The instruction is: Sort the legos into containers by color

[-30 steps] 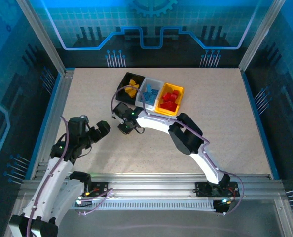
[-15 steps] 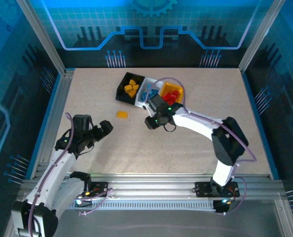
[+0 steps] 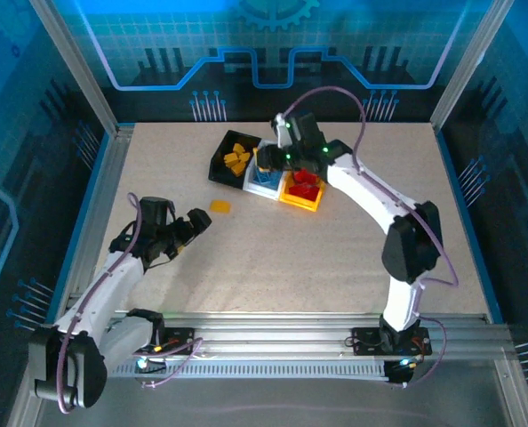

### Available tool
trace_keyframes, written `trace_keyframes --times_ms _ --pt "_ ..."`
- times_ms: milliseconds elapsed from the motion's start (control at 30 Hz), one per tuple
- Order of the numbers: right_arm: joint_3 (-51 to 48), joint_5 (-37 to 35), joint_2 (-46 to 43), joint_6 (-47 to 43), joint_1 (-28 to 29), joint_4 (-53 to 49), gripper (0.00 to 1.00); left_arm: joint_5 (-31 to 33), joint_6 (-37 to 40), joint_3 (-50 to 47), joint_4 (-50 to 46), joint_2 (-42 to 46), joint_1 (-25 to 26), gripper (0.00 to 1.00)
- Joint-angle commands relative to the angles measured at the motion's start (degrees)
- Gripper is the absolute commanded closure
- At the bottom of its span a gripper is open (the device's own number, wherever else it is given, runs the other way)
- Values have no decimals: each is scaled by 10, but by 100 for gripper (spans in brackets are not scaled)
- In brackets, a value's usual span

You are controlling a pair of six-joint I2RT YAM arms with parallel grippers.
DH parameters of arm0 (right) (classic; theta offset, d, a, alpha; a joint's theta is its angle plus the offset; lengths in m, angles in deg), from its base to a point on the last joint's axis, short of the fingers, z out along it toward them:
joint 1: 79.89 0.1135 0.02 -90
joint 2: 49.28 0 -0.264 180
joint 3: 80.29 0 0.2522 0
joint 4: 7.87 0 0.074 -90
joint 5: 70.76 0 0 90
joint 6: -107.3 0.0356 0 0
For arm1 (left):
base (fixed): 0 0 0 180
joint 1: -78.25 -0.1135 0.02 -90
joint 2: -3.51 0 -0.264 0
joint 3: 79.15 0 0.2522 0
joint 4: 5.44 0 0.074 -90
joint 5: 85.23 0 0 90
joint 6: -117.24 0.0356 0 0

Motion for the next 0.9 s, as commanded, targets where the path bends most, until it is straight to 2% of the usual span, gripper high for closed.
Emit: trace_keyframes --times_ms 0,233,400,700,867 --pt "95 51 88 84 -12 30 71 -22 -1 19 -17 5 -3 1" --pt "360 27 303 159 -14 11 70 -18 5 12 -45 30 -4 1" --pt "495 -15 409 185 -11 -7 70 -12 11 7 -71 53 -4 1" --pt "502 -61 441 184 -16 -9 65 5 18 -10 -93 94 -5 1" --pt "491 -64 434 170 -17 -22 48 5 16 -11 -88 91 -5 1"
